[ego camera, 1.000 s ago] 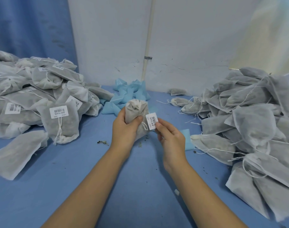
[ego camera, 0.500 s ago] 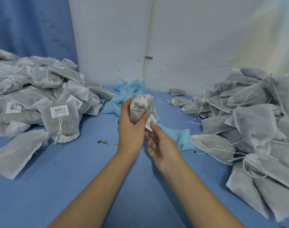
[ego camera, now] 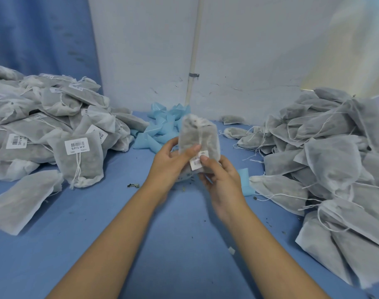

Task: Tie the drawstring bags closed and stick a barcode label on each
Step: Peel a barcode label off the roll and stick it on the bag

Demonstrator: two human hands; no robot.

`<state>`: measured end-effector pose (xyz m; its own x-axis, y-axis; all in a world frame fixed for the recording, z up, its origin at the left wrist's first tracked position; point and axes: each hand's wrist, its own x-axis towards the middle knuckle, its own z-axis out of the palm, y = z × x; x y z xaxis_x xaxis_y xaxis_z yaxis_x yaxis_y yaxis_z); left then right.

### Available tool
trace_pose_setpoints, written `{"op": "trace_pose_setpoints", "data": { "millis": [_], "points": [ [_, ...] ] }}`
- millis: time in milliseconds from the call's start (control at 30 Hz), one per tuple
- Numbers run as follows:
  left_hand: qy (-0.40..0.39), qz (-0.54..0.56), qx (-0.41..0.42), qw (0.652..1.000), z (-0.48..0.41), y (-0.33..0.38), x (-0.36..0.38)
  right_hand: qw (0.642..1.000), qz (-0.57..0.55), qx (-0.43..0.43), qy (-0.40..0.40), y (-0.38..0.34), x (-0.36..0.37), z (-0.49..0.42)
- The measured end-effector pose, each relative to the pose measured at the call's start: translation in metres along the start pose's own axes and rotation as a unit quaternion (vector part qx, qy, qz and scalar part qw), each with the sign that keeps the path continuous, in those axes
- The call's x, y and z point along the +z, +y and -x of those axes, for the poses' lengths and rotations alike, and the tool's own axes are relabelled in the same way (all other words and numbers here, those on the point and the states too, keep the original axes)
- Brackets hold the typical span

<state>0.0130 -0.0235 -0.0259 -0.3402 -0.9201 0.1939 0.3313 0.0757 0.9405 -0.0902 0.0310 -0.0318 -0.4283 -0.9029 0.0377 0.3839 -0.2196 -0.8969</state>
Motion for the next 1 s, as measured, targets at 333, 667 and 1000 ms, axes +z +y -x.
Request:
{"op": "trace_pose_setpoints", "data": {
  "millis": [333,667,1000],
  "points": [
    [-0.071,0.042,-0.064,0.995,0.000,-0.006,-0.004,0.998,-0.059,-0.006,0.037,-0.002,-0.003,-0.002],
    [-0.024,-0.049,-0.078,0.995,-0.001,0.001,-0.009,0.999,0.017,0.001,0.047,0.000,-0.005,-0.004],
    [-0.029,0.266,0.020,0.963,-0.007,0.026,-0.012,0.998,0.035,0.015,0.048,0.003,-0.009,-0.003]
  ]
}}
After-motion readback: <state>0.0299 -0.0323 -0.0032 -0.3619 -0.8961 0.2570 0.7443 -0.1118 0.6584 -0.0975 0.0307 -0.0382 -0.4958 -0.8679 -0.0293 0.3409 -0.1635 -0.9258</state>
